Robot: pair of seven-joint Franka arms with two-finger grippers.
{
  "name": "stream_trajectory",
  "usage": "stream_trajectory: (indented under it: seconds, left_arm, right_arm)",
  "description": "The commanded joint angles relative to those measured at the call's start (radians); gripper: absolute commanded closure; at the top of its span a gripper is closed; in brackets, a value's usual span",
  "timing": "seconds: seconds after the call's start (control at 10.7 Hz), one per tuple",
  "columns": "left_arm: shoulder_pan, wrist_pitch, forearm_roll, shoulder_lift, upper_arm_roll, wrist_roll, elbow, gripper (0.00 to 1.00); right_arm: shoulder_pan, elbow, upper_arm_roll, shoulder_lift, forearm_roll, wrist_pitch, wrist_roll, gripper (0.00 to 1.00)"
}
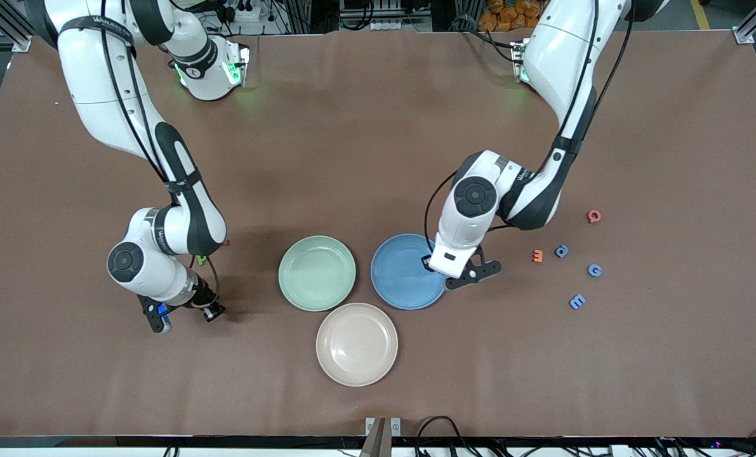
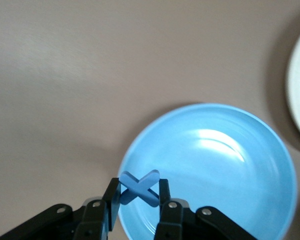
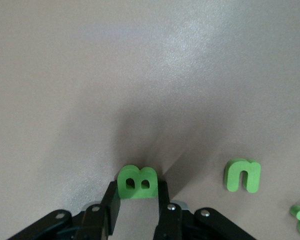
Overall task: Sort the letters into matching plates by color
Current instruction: 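Place the blue X on the blue plate with the left gripper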
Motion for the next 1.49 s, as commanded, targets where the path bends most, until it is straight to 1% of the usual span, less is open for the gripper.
stream_trajectory:
  seconds: [0.0, 0.19, 0.28, 0.47, 0.56, 0.65, 0.84, 0.93, 1.12, 1.21, 1.4]
  left_arm:
    - [-0.002, 0.019, -0.019, 0.029, -0.038, -0.015, 0.049, 1.0]
    - [-0.002, 0.074, -0.026, 0.043, -0.063, -0.016, 0.059, 1.0]
    - [-0.005, 0.096, -0.046, 0.049, -0.064, -0.018, 0.06, 1.0]
    - [-0.021, 0.119, -0.048, 0.051, -0.064, -0.018, 0.06, 1.0]
    - [-0.021, 0.145, -0.046, 0.055, -0.064, -0.009, 0.06, 0.24]
    - [-0.024, 0.165, -0.045, 0.057, -0.063, -0.018, 0.06, 0.0]
    - [-0.018, 0.165, -0.031, 0.049, -0.061, -0.012, 0.059, 0.0]
    - [-0.016, 0.165, -0.031, 0.048, -0.058, -0.004, 0.057, 0.0]
    - [0.007, 0.153, -0.031, 0.045, -0.052, 0.065, 0.039, 0.0]
    - [0.015, 0.138, -0.011, 0.042, -0.049, 0.102, 0.016, 0.0]
    - [0.06, 0.027, 0.064, 0.022, -0.049, 0.155, 0.016, 0.0]
  right_arm:
    - [0.01, 0.006, -0.007, 0.035, 0.008, 0.033, 0.007, 0.7]
    - [0.012, 0.005, -0.008, 0.033, 0.002, 0.031, -0.008, 0.72]
    - [0.012, 0.005, -0.008, 0.03, 0.002, 0.025, -0.048, 0.73]
    - [0.012, 0.005, -0.022, 0.024, 0.001, 0.019, -0.146, 0.73]
    - [0.013, 0.006, -0.022, 0.023, -0.001, 0.014, -0.201, 0.73]
    - [0.016, 0.008, -0.022, 0.019, -0.002, -0.002, -0.263, 0.73]
    - [0.022, 0.009, -0.022, 0.01, -0.031, -0.006, -0.388, 0.73]
    - [0.031, 0.015, -0.022, 0.003, -0.057, -0.018, -0.407, 0.73]
    - [0.059, 0.081, -0.022, -0.002, -0.146, -0.176, -0.418, 0.73]
    - [0.077, 0.116, -0.022, -0.004, -0.154, -0.253, -0.417, 0.73]
    - [0.107, 0.143, -0.02, -0.019, -0.153, -0.323, -0.409, 0.73]
